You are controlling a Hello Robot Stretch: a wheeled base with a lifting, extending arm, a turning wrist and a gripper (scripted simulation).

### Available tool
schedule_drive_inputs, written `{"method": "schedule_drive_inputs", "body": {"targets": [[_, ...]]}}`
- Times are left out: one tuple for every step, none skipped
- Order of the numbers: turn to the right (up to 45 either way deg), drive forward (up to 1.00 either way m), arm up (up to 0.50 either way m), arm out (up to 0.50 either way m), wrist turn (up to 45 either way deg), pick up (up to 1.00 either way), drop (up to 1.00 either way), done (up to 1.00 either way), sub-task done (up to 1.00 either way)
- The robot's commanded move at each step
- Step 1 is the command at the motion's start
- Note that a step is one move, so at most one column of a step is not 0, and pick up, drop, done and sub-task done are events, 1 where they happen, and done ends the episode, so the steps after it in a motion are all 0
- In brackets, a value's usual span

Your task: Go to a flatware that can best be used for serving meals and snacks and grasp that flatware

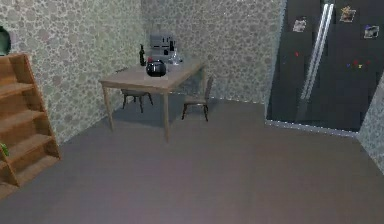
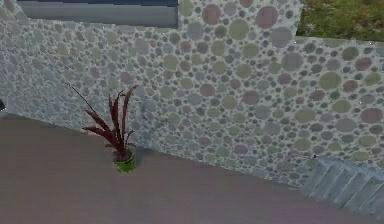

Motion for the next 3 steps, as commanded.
{"method": "schedule_drive_inputs", "body": {"targets": [[9.0, 0.00, 0.00, 0.00, 0.0, 0.00, 0.00, 0.00, 0.00], [0.0, 1.00, 0.00, 0.00, 0.0, 0.00, 0.00, 0.00, 0.00], [0.0, 1.00, 0.00, 0.00, 0.0, 0.00, 0.00, 0.00, 0.00]]}}
